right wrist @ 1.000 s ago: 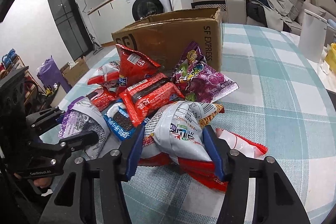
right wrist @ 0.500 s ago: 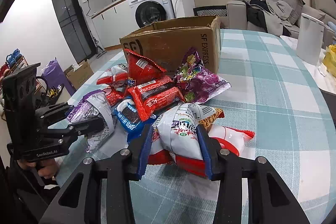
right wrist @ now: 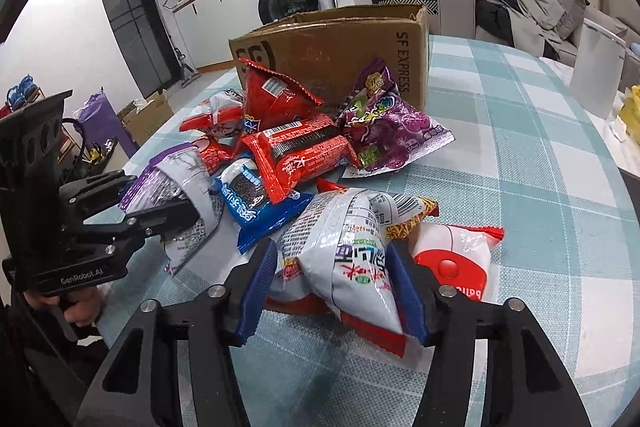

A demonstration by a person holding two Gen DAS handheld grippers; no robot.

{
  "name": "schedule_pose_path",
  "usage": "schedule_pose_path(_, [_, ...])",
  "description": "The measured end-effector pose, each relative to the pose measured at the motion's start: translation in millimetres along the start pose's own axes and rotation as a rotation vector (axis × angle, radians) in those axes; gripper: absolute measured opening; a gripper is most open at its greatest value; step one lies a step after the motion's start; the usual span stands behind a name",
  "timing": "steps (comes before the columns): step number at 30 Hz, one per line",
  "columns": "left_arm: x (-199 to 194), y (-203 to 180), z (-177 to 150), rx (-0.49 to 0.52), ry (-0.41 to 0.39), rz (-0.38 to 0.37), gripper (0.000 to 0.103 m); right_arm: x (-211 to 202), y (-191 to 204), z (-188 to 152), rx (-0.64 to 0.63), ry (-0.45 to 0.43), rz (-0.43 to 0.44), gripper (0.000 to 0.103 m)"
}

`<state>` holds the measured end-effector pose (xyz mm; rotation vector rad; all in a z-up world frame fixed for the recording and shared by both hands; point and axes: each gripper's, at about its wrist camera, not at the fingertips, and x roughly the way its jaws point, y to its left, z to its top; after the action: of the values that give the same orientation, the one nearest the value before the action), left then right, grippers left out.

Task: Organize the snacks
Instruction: 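Grasp the purple snack bag with the left tool while the right tool grasps the white chip bag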

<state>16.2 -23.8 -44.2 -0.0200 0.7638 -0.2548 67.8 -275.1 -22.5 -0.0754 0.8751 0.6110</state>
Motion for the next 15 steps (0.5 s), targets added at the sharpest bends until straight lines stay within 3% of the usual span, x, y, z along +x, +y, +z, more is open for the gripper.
schedule_pose_path(6, [1.0,1.7,-0.4,-0.01,-0.001,-0.015,0.036,5.7,-1.4,0.4,0.021,-0.002,-0.009,0.049])
schedule_pose_path(15, [-15.5,5.0,4.8,-0.036,-0.069,-0.033,0.031,-18.8,0.0,-0.8,0.023,-0.082,0.001,0.048])
